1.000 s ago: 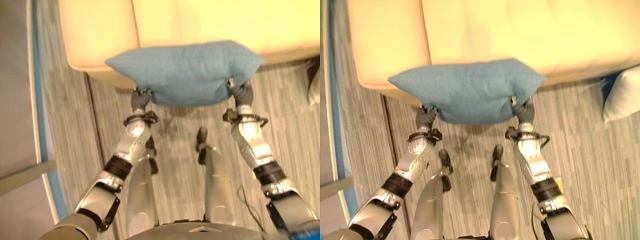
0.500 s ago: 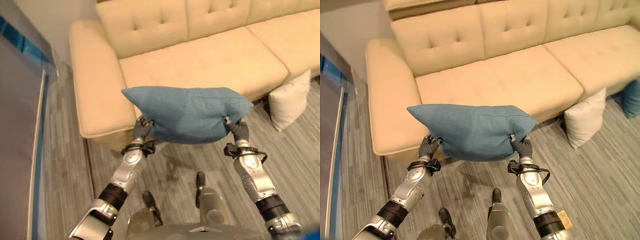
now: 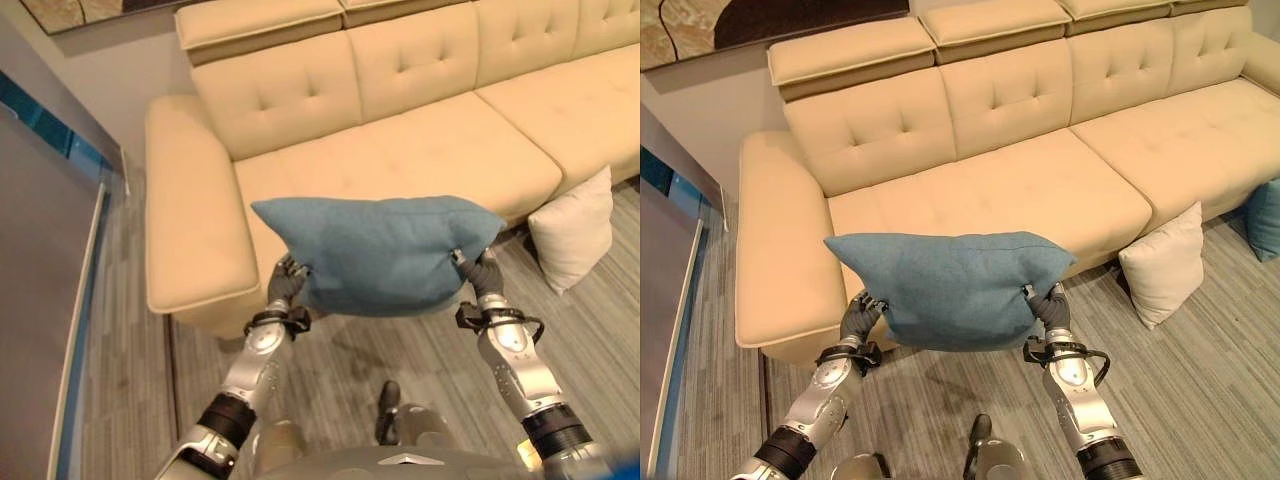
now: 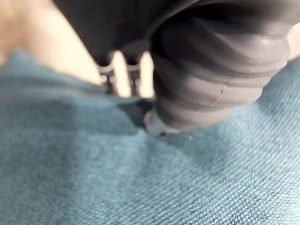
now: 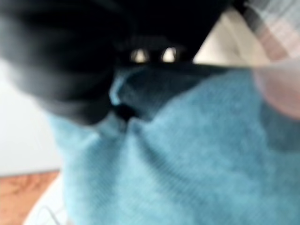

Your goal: Pick up all the scattered cushions and arrange them neatly on the sofa.

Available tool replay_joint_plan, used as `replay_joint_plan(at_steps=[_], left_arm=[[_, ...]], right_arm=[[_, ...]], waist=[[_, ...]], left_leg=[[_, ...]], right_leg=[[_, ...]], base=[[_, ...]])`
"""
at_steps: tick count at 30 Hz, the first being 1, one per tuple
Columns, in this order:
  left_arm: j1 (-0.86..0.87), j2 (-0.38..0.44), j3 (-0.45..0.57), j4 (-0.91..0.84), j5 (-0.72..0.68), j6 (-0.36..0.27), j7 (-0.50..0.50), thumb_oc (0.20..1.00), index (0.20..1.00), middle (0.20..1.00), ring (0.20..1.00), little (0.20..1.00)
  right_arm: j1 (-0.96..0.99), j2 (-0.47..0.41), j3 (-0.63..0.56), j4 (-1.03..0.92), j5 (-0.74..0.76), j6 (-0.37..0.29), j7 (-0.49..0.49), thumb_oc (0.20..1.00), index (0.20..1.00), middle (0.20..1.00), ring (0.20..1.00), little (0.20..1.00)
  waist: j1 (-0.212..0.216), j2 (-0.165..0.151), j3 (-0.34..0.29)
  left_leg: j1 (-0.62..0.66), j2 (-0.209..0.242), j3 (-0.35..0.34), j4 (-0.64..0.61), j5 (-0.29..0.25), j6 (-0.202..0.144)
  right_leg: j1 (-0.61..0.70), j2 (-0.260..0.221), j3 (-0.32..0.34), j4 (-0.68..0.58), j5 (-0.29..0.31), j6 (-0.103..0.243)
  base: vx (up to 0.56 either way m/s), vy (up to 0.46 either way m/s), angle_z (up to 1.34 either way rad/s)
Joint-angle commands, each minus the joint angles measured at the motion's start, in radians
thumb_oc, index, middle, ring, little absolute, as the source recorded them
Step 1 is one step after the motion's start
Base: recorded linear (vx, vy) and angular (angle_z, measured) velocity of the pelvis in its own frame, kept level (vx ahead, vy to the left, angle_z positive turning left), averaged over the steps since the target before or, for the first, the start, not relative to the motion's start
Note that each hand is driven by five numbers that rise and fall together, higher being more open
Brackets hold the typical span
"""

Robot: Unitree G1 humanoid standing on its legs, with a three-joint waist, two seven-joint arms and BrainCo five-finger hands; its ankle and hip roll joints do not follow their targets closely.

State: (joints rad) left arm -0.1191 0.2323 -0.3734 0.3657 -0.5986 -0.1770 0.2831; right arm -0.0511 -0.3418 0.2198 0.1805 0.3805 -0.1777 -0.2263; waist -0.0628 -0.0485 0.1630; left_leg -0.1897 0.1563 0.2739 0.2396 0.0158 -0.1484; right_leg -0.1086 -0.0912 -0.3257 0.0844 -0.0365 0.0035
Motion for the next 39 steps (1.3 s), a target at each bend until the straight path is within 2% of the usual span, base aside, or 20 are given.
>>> replay_joint_plan(at_steps=[1,2,4,7,8,13,14,15,17,19,20,24,27,28,30,32,34,36,37,39], left_arm=[[-0.08,-0.034,-0.036,-0.142,0.047,-0.064,-0.067,0.2,0.2,0.2,0.2,0.2],[-0.08,-0.038,-0.031,-0.144,0.046,-0.064,-0.062,0.2,0.2,0.2,0.2,0.2],[-0.073,-0.04,-0.02,-0.147,0.045,-0.065,-0.061,0.2,0.2,0.2,0.2,0.2],[-0.044,-0.035,-0.004,-0.16,0.033,-0.068,-0.068,0.2,0.2,0.2,0.2,0.2],[-0.043,-0.035,-0.001,-0.17,0.024,-0.068,-0.066,0.2,0.2,0.2,0.2,0.2],[-0.05,-0.01,-0.004,-0.189,0.03,-0.065,-0.058,0.2,0.2,0.2,0.2,0.2],[-0.055,-0.001,-0.004,-0.194,0.039,-0.064,-0.052,0.2,0.2,0.2,0.2,0.2],[-0.058,0.001,-0.002,-0.192,0.043,-0.063,-0.051,0.2,0.2,0.2,0.2,0.2],[-0.062,0.002,0.0,-0.189,0.046,-0.063,-0.047,0.2,0.2,0.2,0.2,0.2],[-0.065,-0.001,0.017,-0.186,0.045,-0.069,-0.044,0.2,0.2,0.2,0.2,0.2],[-0.066,-0.001,0.017,-0.186,0.045,-0.068,-0.044,0.2,0.2,0.2,0.2,0.2],[-0.066,-0.009,0.032,-0.164,0.049,-0.071,-0.049,0.2,0.2,0.2,0.2,0.2],[-0.064,-0.013,0.035,-0.154,0.058,-0.071,-0.051,0.2,0.2,0.2,0.2,0.2],[-0.064,-0.02,0.034,-0.151,0.056,-0.074,-0.058,0.2,0.2,0.2,0.2,0.2],[-0.061,-0.027,0.03,-0.147,0.058,-0.072,-0.064,0.2,0.2,0.2,0.2,0.2],[-0.054,-0.046,0.024,-0.146,0.029,-0.073,-0.083,0.2,0.2,0.2,0.2,0.2],[-0.056,-0.052,0.018,-0.148,0.023,-0.068,-0.09,0.2,0.2,0.2,0.2,0.2],[-0.056,-0.056,0.015,-0.15,0.015,-0.064,-0.091,0.2,0.2,0.2,0.2,0.2],[-0.056,-0.056,0.014,-0.151,0.015,-0.064,-0.091,0.2,0.2,0.2,0.2,0.2],[-0.062,-0.059,0.008,-0.149,0.02,-0.059,-0.09,0.2,0.2,0.2,0.2,0.2]], right_arm=[[-0.062,0.017,0.024,-0.114,-0.002,-0.086,0.051,0.2,0.2,0.2,0.2,0.2],[-0.067,0.016,0.028,-0.106,-0.008,-0.086,0.045,0.2,0.2,0.2,0.2,0.2],[-0.067,0.016,0.027,-0.1,-0.009,-0.082,0.045,0.2,0.2,0.2,0.2,0.2],[-0.065,0.026,0.03,-0.096,-0.016,-0.075,0.053,0.2,0.2,0.2,0.2,0.2],[-0.068,0.034,0.027,-0.1,-0.024,-0.073,0.053,0.2,0.2,0.2,0.2,0.2],[-0.095,0.054,0.029,-0.109,-0.027,-0.067,0.057,0.2,0.2,0.2,0.2,0.2],[-0.1,0.057,0.033,-0.108,-0.035,-0.068,0.058,0.2,0.2,0.2,0.2,0.2],[-0.102,0.06,0.035,-0.11,-0.035,-0.066,0.058,0.2,0.2,0.2,0.2,0.2],[-0.106,0.06,0.039,-0.11,-0.037,-0.065,0.058,0.2,0.2,0.2,0.2,0.2],[-0.126,0.053,0.04,-0.103,-0.032,-0.063,0.057,0.2,0.2,0.2,0.2,0.2],[-0.126,0.053,0.04,-0.103,-0.032,-0.063,0.057,0.2,0.2,0.2,0.2,0.2],[-0.136,0.046,0.042,-0.115,-0.043,-0.064,0.056,0.2,0.2,0.2,0.2,0.2],[-0.13,0.046,0.039,-0.122,-0.052,-0.063,0.059,0.2,0.2,0.2,0.2,0.2],[-0.121,0.037,0.033,-0.122,-0.053,-0.065,0.065,0.2,0.2,0.2,0.2,0.2],[-0.112,0.031,0.029,-0.125,-0.055,-0.066,0.067,0.2,0.2,0.2,0.2,0.2],[-0.082,0.017,0.011,-0.139,-0.038,-0.069,0.075,0.2,0.2,0.2,0.2,0.2],[-0.07,0.004,0.007,-0.146,-0.032,-0.07,0.072,0.2,0.2,0.2,0.2,0.2],[-0.056,0.001,0.003,-0.149,-0.027,-0.067,0.068,0.2,0.2,0.2,0.2,0.2],[-0.056,0.001,0.003,-0.149,-0.027,-0.067,0.068,0.2,0.2,0.2,0.2,0.2],[-0.049,-0.004,-0.009,-0.153,-0.026,-0.064,0.064,0.2,0.2,0.2,0.2,0.2]], waist=[[0.001,-0.003,-0.029],[0.011,-0.001,-0.027],[0.024,-0.003,-0.021],[0.034,-0.002,-0.042],[0.042,-0.007,-0.048],[0.046,-0.008,-0.033],[0.039,0.008,-0.024],[0.036,0.012,-0.023],[0.03,0.015,-0.021],[0.006,0.018,-0.015],[0.006,0.018,-0.017],[-0.038,0.007,-0.022],[-0.048,0.003,-0.026],[-0.055,-0.004,-0.036],[-0.057,-0.001,-0.043],[-0.07,-0.003,-0.05],[-0.068,-0.014,-0.041],[-0.068,-0.013,-0.037],[-0.068,-0.013,-0.037],[-0.065,-0.014,-0.037]], left_leg=[[-0.001,-0.037,0.044,-0.121,0.089,0.025],[-0.021,-0.036,0.044,-0.17,0.133,0.016],[-0.036,-0.037,0.031,-0.17,0.153,0.01],[0.006,-0.054,0.033,-0.185,0.117,0.04],[0.021,-0.062,0.055,-0.169,0.086,0.057],[0.086,-0.088,0.103,-0.152,0.012,0.116],[0.128,-0.091,0.097,-0.156,-0.017,0.13],[0.148,-0.095,0.099,-0.159,-0.029,0.133],[0.163,-0.102,0.097,-0.165,-0.034,0.13],[0.213,-0.128,0.064,-0.189,-0.054,0.115],[0.21,-0.127,0.064,-0.189,-0.052,0.115],[0.281,-0.145,0.015,-0.221,-0.086,0.093],[0.304,-0.15,0.002,-0.219,-0.104,0.089],[0.325,-0.162,-0.021,-0.2,-0.134,0.087],[0.328,-0.157,-0.031,-0.179,-0.133,0.077],[0.266,-0.099,-0.024,0.017,-0.072,0.019],[0.195,-0.058,-0.009,0.151,-0.041,0.003],[0.165,-0.018,0.031,0.122,-0.042,0.013],[0.166,-0.019,0.031,0.121,-0.042,0.013],[0.143,0.005,0.061,0.015,-0.051,0.024]], right_leg=[[0.112,0.052,0.05,-0.076,0.012,0.099],[0.131,0.064,0.063,-0.084,0.002,0.098],[0.167,0.072,0.088,-0.091,-0.013,0.094],[0.201,0.066,0.114,-0.089,-0.039,0.105],[0.206,0.041,0.114,-0.046,-0.06,0.121],[0.084,-0.051,0.109,0.266,0.077,0.215],[0.032,-0.063,0.099,0.365,0.089,0.208],[0.006,-0.081,0.077,0.376,0.085,0.198],[-0.016,-0.091,0.062,0.357,0.075,0.19],[-0.066,-0.071,0.069,0.175,0.057,0.168],[-0.066,-0.07,0.069,0.17,0.061,0.167],[-0.143,-0.042,0.17,-0.057,0.149,0.201],[-0.15,-0.048,0.153,-0.062,0.165,0.209],[-0.125,-0.049,0.184,-0.05,0.175,0.207],[-0.113,-0.048,0.181,-0.045,0.175,0.201],[-0.061,-0.054,0.15,-0.052,0.161,0.168],[-0.015,-0.048,0.122,-0.069,0.134,0.132],[0.013,-0.041,0.091,-0.079,0.106,0.121],[0.014,-0.041,0.09,-0.079,0.106,0.122],[0.043,-0.044,0.07,-0.096,0.093,0.131]], base=[[0.16,0.004,-0.2],[0.25,0.018,-0.35],[0.24,0.039,-0.4],[0.33,0.125,-0.57],[0.37,0.176,-0.78],[0.22,0.184,-0.33],[0.27,0.2,0.02],[0.27,0.169,-0.01],[0.14,0.053,0.21],[0.25,-0.001,0.24],[0.25,-0.036,0.29],[0.28,-0.072,0.48],[0.3,-0.121,0.32],[0.3,-0.128,0.45],[0.26,-0.146,0.62],[0.2,-0.252,0.72],[0.13,-0.235,0.76],[0.08,-0.128,0.36],[0.08,-0.05,0.26],[0.16,-0.012,0.46]])
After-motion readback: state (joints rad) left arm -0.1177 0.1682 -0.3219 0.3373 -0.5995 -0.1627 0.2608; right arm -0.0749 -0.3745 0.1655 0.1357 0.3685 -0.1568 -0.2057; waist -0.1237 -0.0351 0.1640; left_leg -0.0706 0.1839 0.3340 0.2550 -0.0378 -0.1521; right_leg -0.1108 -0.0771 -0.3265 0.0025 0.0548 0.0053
